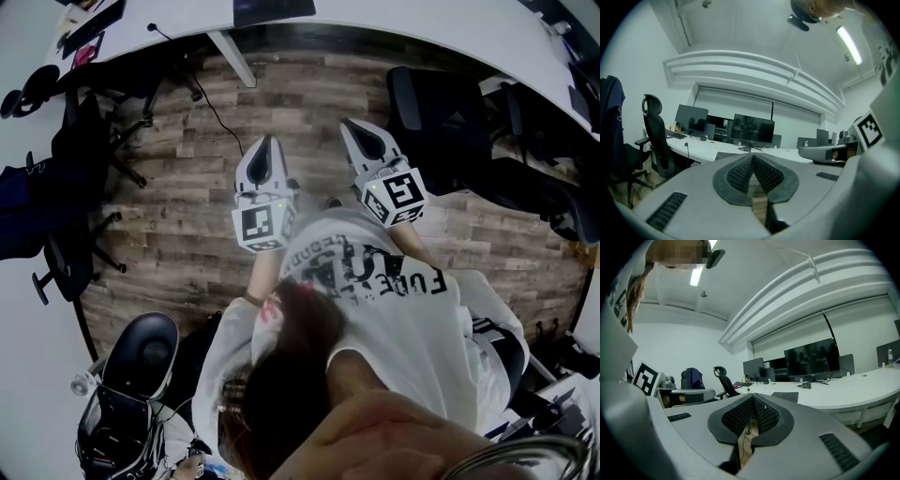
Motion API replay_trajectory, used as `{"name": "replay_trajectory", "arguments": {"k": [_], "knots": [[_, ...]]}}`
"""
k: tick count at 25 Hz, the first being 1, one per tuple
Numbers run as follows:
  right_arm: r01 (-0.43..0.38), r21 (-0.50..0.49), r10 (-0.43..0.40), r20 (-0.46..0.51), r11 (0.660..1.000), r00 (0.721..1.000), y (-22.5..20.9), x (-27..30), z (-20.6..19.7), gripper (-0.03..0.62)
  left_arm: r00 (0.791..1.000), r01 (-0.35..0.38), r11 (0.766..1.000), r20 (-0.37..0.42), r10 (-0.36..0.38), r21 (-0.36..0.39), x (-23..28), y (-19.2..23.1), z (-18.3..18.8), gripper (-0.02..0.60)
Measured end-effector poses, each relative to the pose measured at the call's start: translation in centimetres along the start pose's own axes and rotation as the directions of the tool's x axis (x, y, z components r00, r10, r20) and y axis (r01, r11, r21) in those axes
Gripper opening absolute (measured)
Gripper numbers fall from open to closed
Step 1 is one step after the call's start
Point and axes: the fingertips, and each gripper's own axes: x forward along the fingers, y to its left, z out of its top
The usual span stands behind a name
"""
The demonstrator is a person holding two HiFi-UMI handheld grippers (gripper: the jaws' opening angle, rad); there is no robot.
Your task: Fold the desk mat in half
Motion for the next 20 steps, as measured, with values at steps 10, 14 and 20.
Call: {"name": "replay_trajectory", "arguments": {"k": [10,14,20], "knots": [[0.064,0.024,-0.065,0.041,0.998,0.997,0.8,8.7,2.3,0.0,0.997,0.077,0.997,-0.007,-0.077,0.01,5.6,7.6,3.2,0.003],[0.101,0.044,-0.102,0.035,0.994,0.994,0.6,10.5,1.9,0.0,0.996,0.085,0.996,-0.021,-0.085,-0.009,6.7,9.9,3.2,0.003],[0.128,0.059,-0.129,0.015,0.99,0.992,-0.1,12.5,1.3,0.0,0.996,0.078,0.997,-0.044,-0.079,-0.028,8.0,12.1,2.4,0.003]]}}
